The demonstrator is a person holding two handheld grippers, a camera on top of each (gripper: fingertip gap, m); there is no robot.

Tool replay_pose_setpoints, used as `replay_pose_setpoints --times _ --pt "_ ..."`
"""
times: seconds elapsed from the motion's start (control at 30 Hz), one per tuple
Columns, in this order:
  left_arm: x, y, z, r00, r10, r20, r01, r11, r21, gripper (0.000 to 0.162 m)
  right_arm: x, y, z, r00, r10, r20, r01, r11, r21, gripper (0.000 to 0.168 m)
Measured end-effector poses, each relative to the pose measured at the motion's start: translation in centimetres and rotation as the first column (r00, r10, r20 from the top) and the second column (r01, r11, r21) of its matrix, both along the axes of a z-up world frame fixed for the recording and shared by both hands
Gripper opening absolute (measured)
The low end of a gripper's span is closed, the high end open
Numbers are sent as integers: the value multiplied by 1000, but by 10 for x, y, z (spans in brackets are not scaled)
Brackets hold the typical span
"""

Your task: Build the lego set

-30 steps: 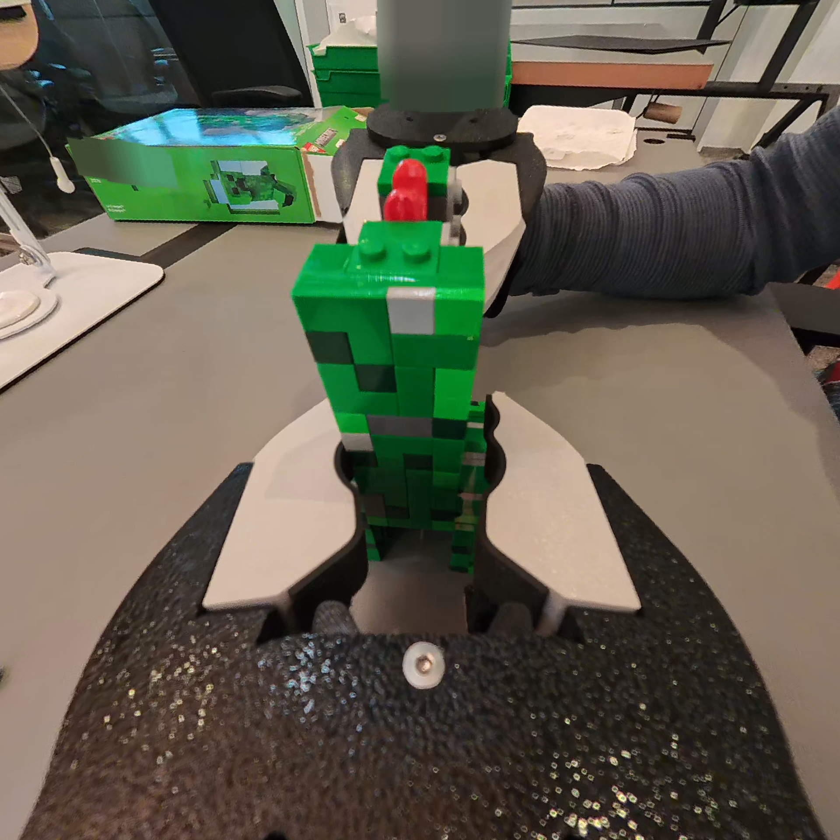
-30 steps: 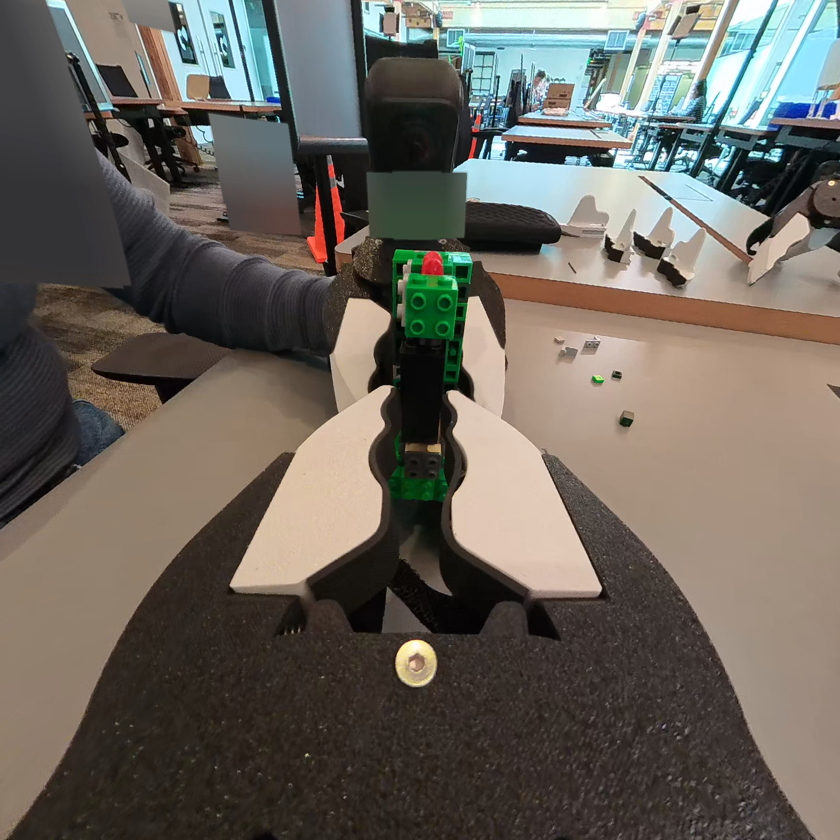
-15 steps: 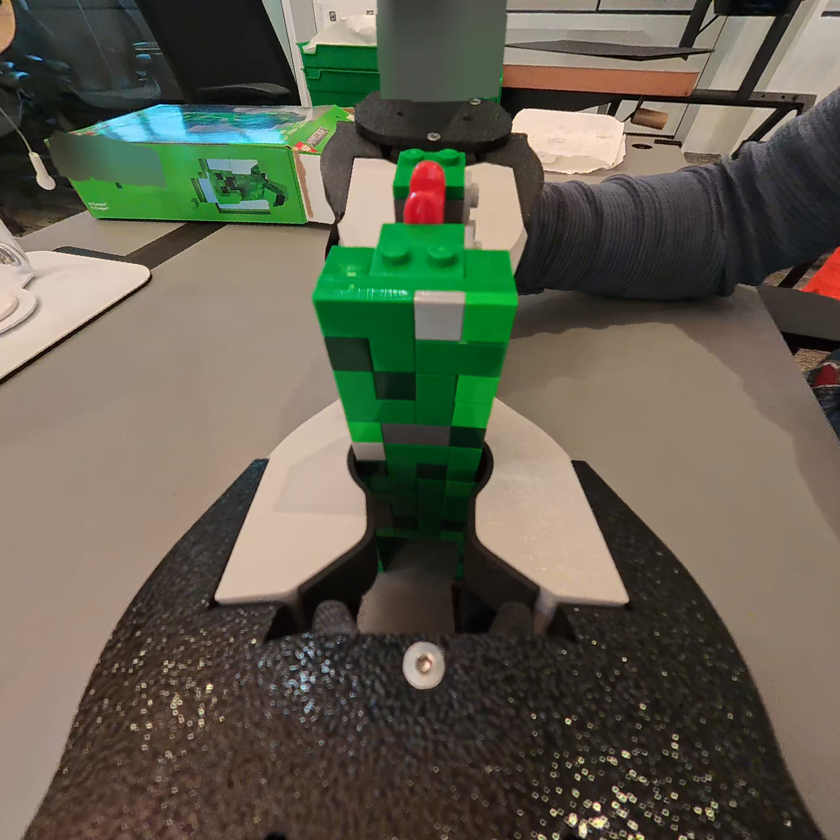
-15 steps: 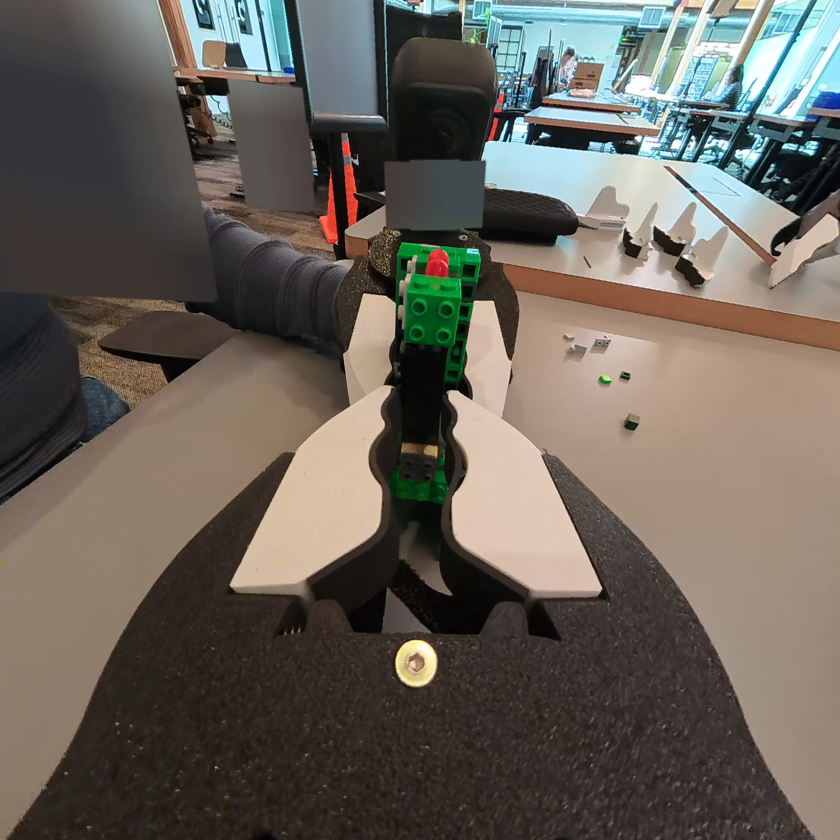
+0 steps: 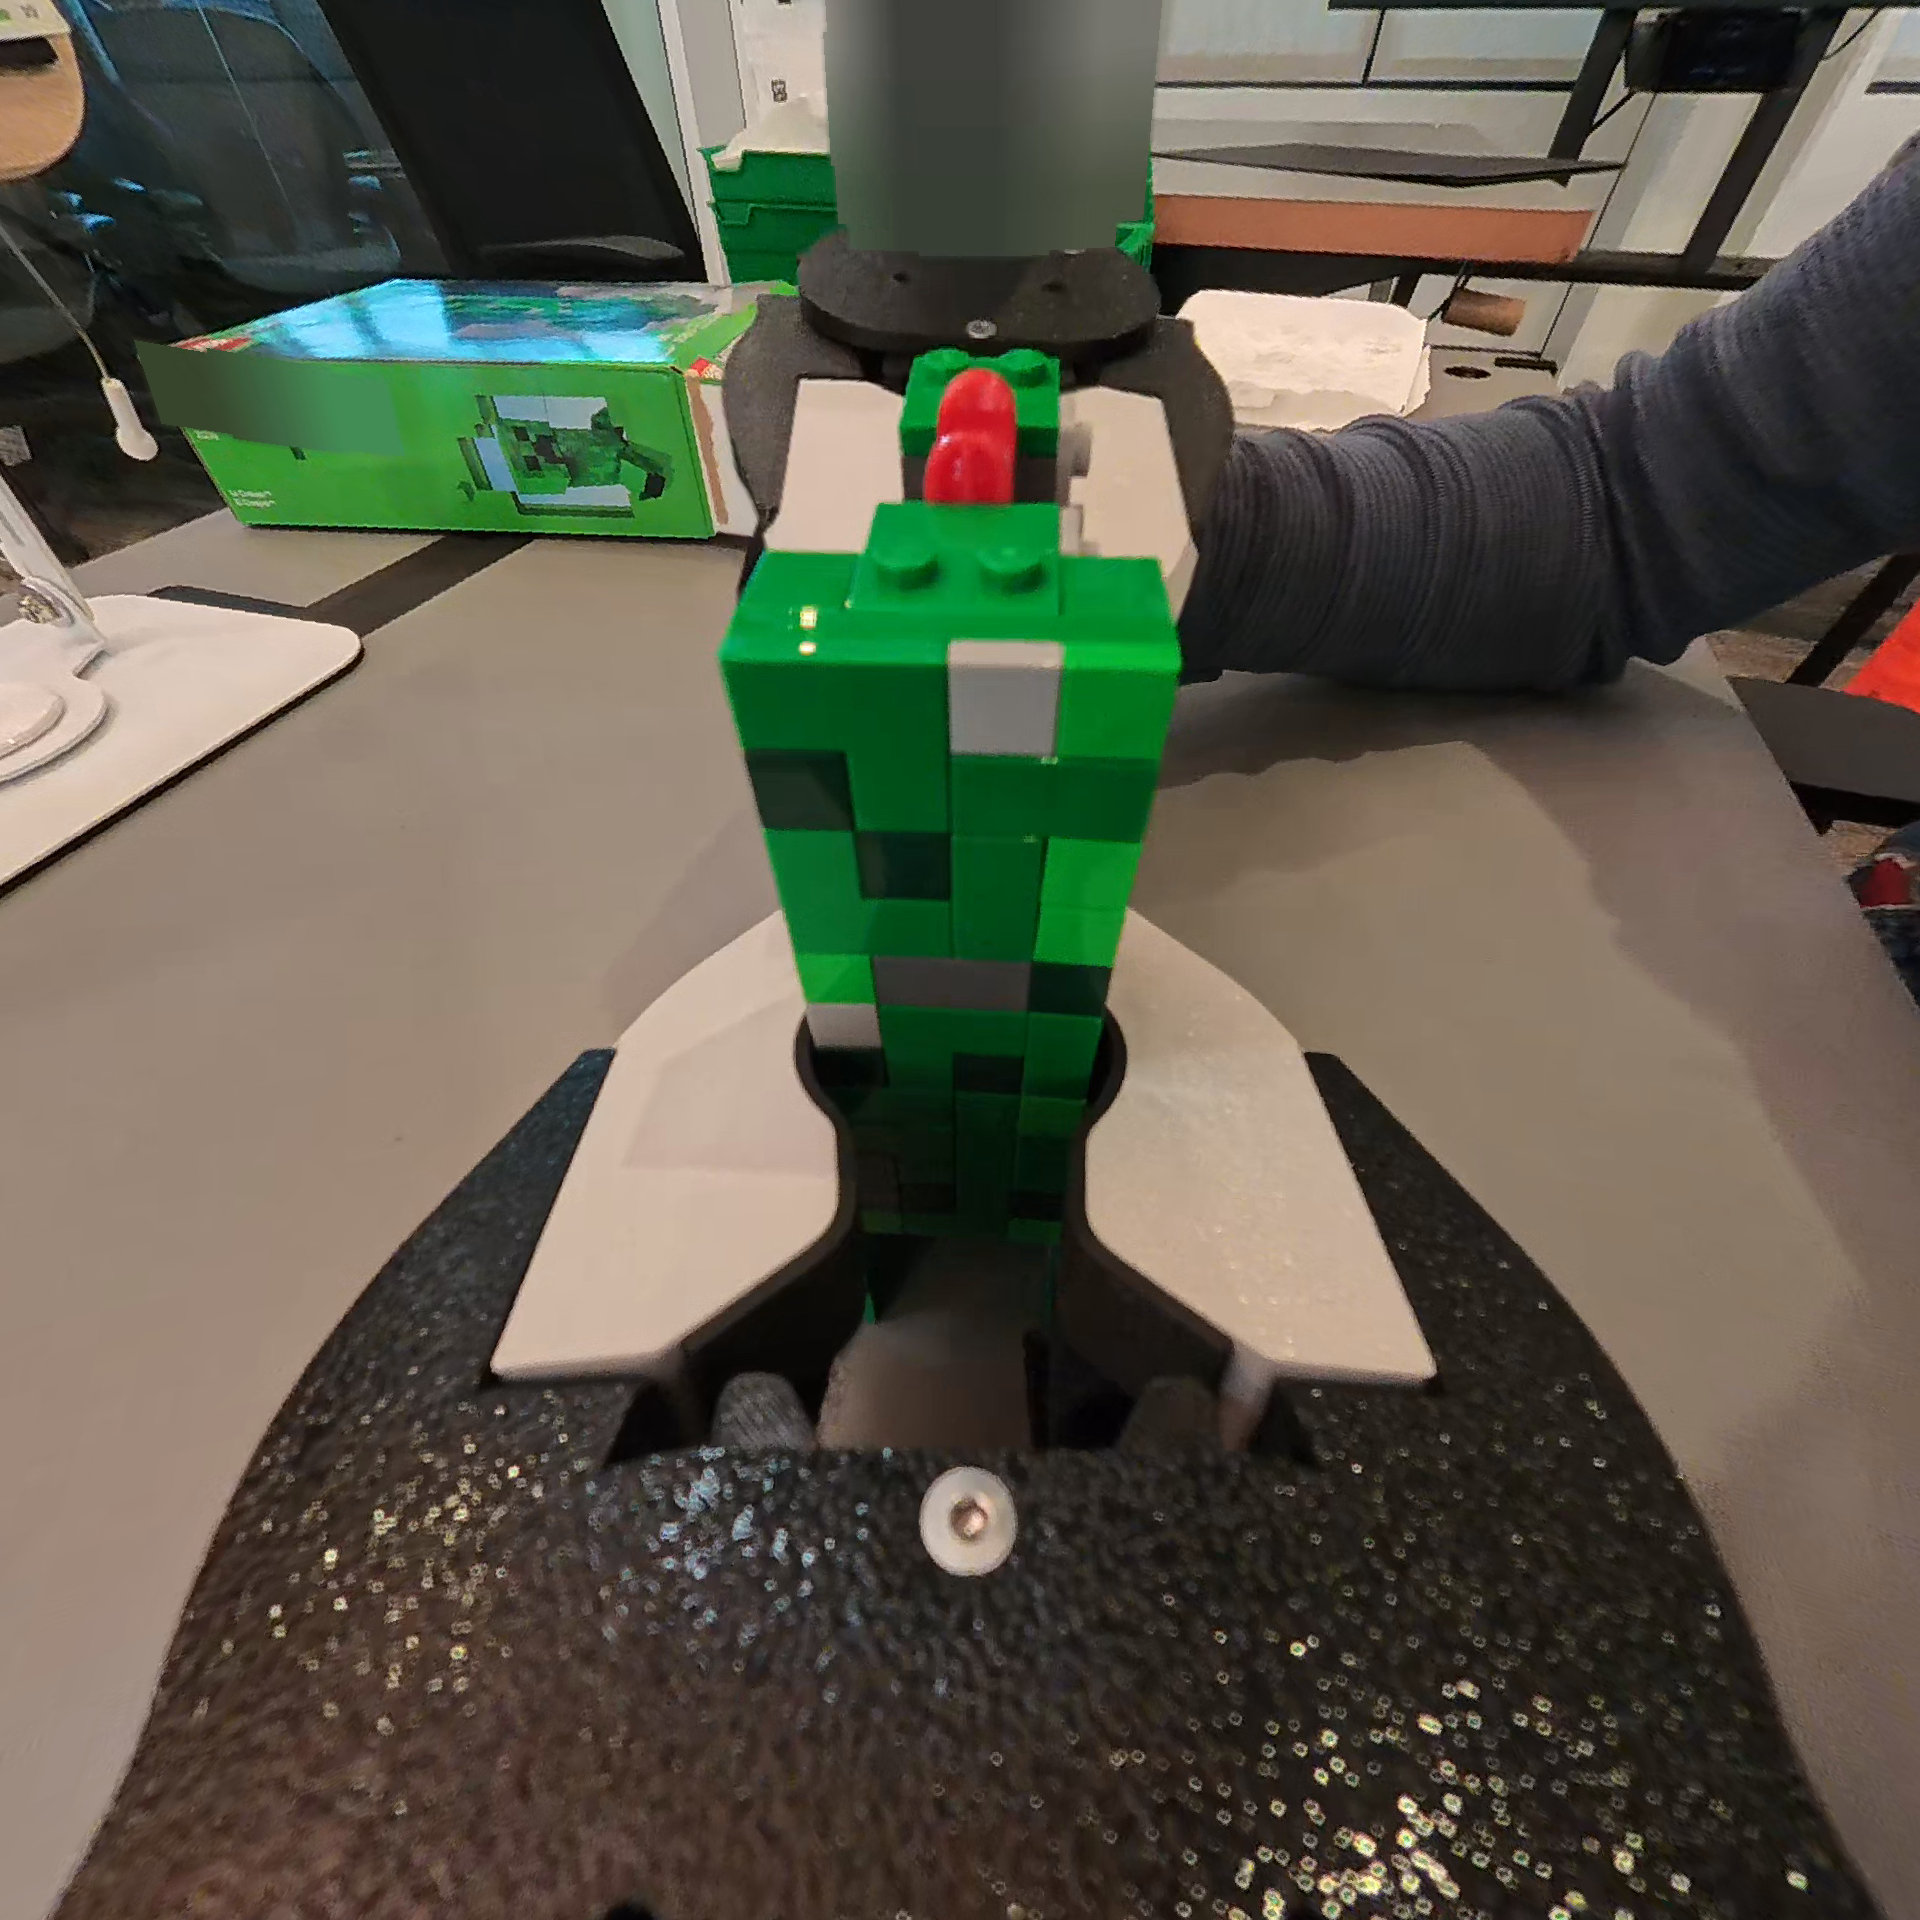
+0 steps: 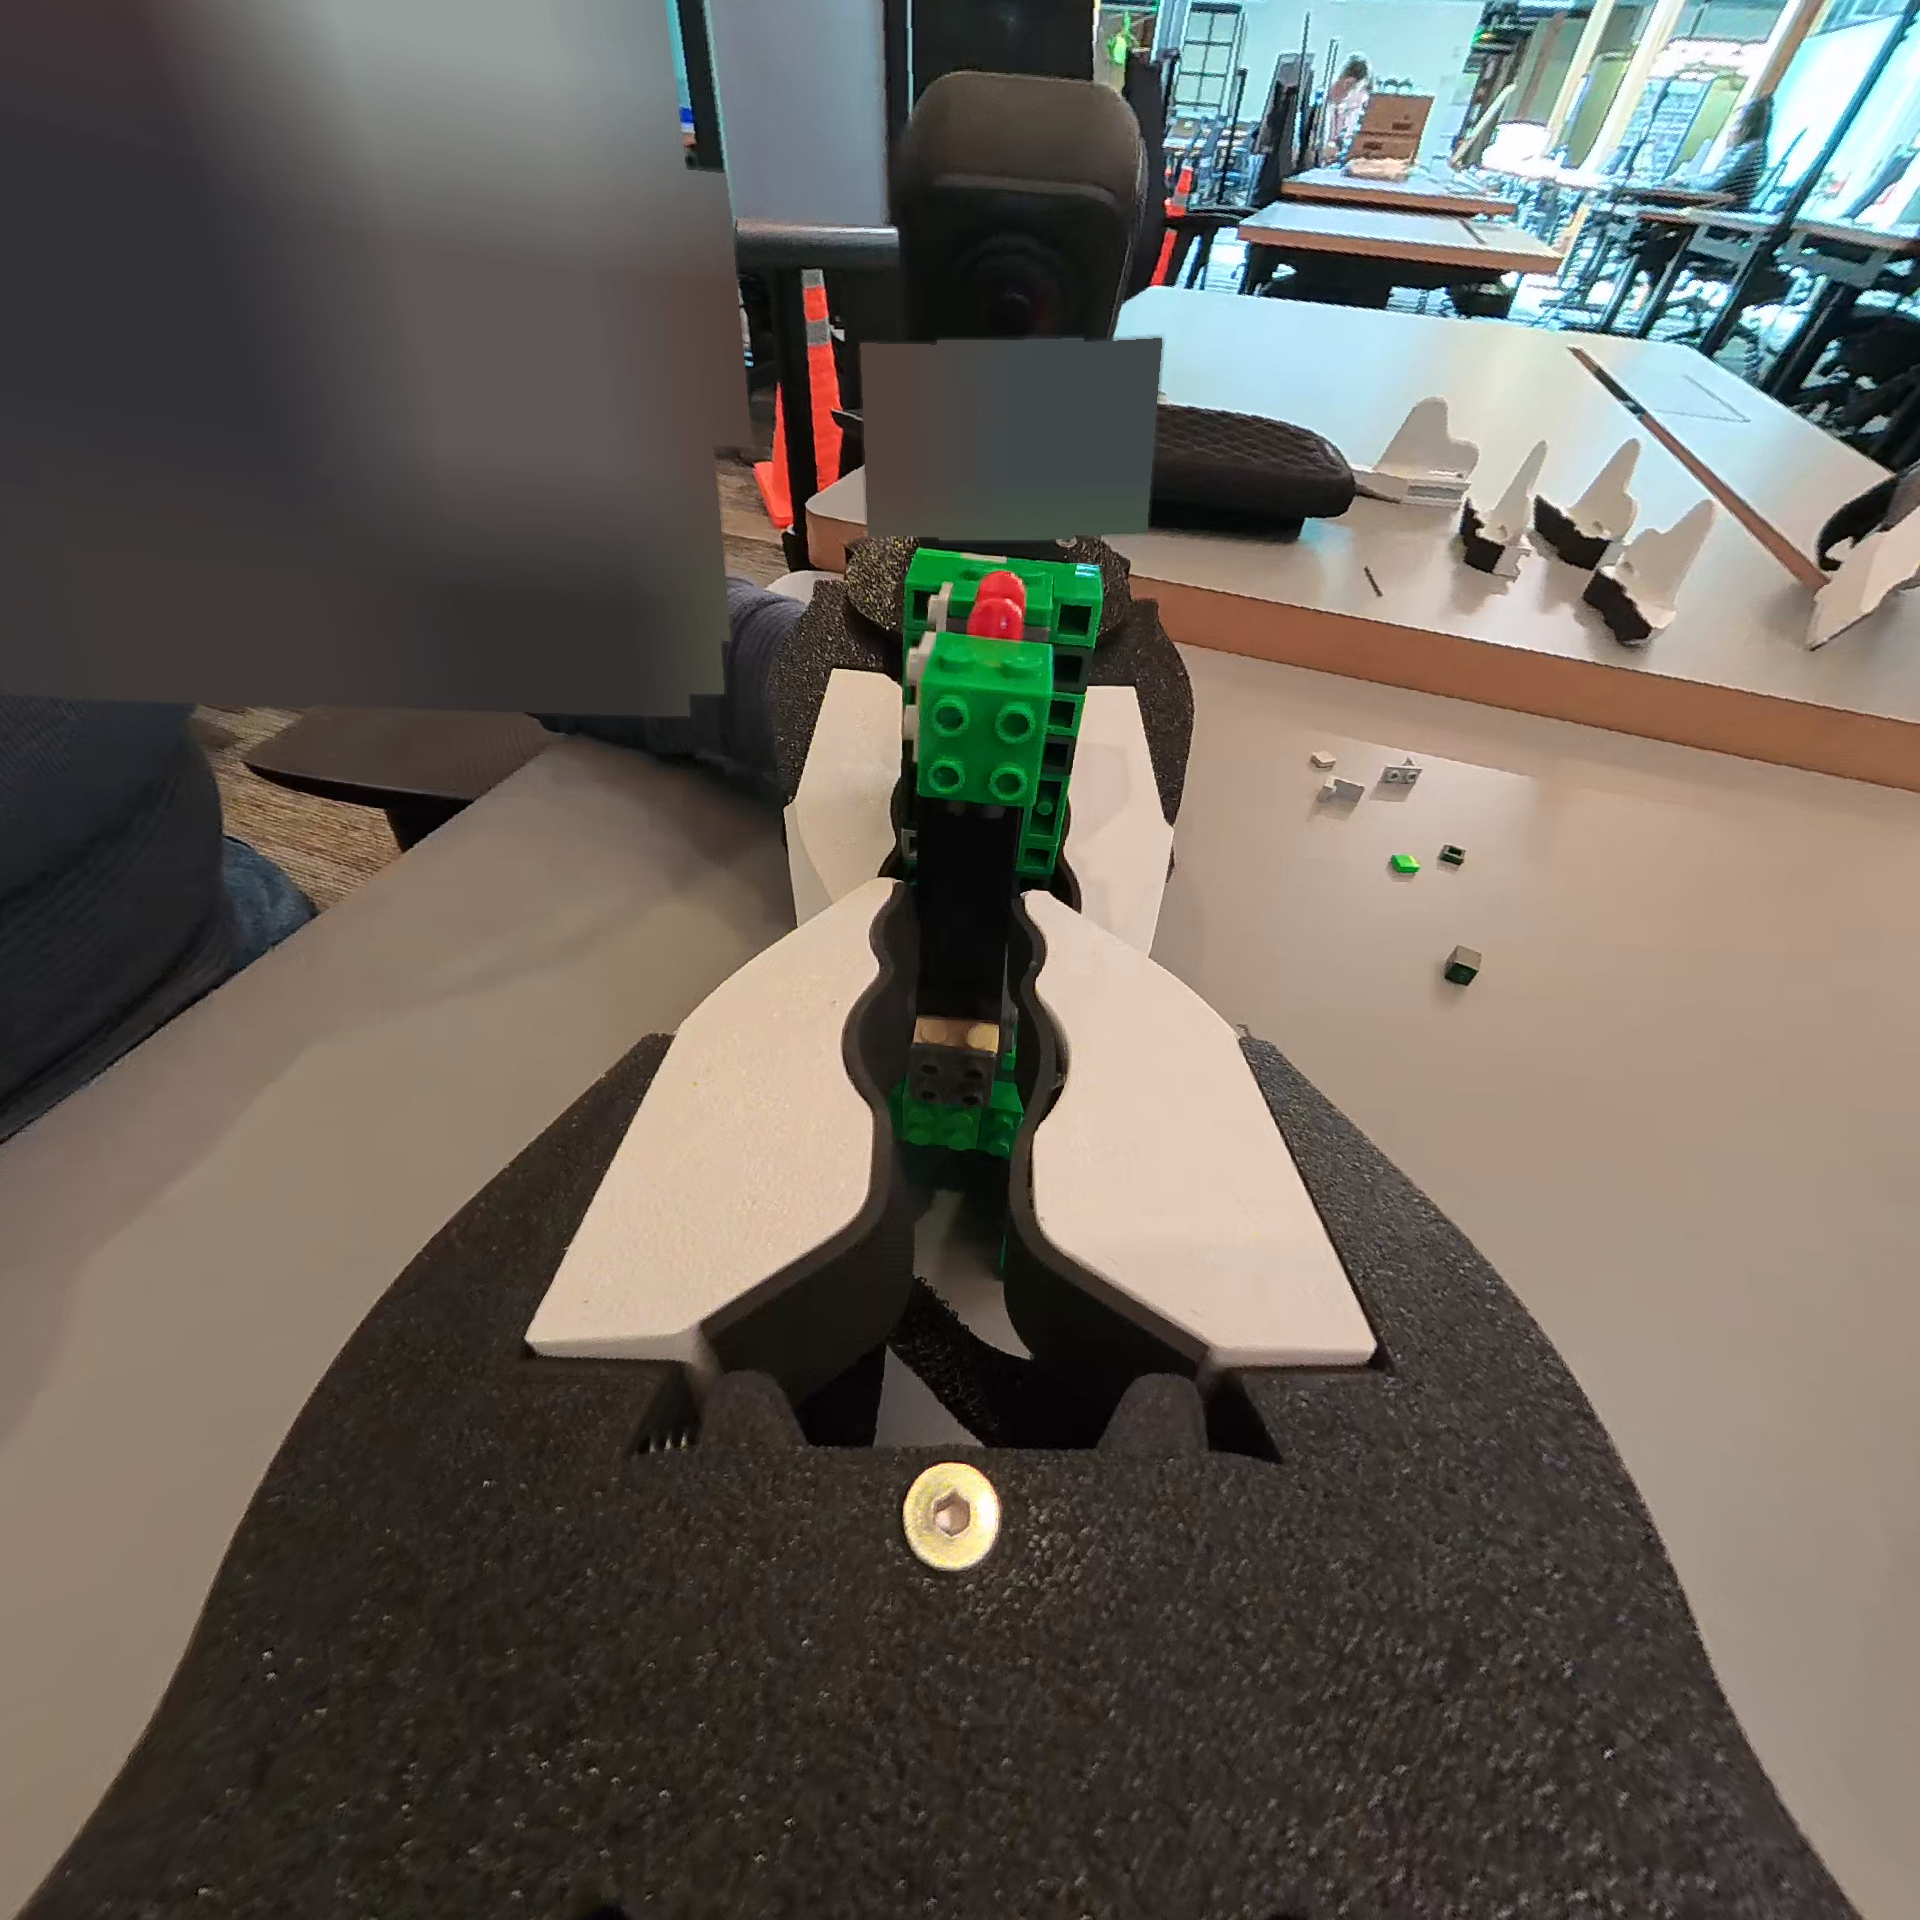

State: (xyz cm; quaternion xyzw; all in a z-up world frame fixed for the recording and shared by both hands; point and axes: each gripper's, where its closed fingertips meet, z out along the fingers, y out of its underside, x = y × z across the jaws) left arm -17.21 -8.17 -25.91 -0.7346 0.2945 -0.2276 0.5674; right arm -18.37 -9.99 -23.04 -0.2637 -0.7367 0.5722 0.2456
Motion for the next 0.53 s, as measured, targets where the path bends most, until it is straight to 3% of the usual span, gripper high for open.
replay_pose_setpoints --times 0.53 --pt "1 -3 3 999 -5 39 3 999 43 42 0 -4 1 1000 -21 -18 20 998 -58 16"
